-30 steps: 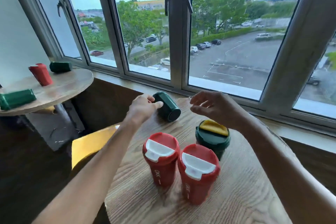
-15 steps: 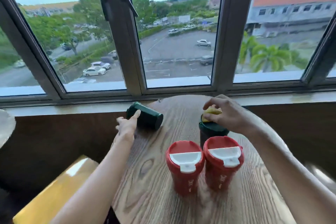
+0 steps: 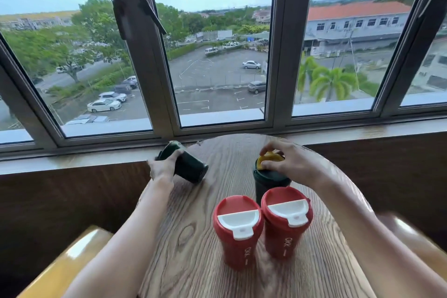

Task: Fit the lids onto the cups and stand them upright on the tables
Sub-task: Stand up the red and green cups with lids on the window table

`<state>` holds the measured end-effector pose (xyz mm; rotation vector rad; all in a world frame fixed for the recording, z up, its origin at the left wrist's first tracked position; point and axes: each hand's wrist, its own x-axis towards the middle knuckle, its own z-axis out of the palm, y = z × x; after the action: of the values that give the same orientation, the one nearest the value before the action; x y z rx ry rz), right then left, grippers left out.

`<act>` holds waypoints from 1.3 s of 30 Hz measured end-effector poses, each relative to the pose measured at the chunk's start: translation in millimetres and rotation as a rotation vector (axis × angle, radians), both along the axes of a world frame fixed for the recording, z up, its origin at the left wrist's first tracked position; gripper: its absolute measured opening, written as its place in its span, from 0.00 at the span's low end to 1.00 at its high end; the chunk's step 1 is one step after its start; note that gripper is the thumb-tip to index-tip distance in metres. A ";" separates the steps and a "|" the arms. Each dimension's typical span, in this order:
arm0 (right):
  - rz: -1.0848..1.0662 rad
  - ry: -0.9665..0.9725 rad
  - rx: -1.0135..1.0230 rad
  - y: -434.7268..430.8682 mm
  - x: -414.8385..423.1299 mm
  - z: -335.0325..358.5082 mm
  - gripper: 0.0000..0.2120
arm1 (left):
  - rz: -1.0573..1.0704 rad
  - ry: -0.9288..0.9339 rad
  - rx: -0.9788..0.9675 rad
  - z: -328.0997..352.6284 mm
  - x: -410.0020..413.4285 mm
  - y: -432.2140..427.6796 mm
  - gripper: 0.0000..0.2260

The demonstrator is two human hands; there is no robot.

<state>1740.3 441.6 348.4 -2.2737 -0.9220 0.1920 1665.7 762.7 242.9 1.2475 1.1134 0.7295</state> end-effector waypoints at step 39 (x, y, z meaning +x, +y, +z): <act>-0.018 0.059 0.116 0.0 3.0 -13.1 0.10 | -1.218 0.057 0.470 64.1 -35.3 -71.4 0.39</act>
<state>1743.3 441.7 335.3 -2.1572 -0.8597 0.1921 1630.4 691.2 307.0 2.0143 0.0571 -0.0108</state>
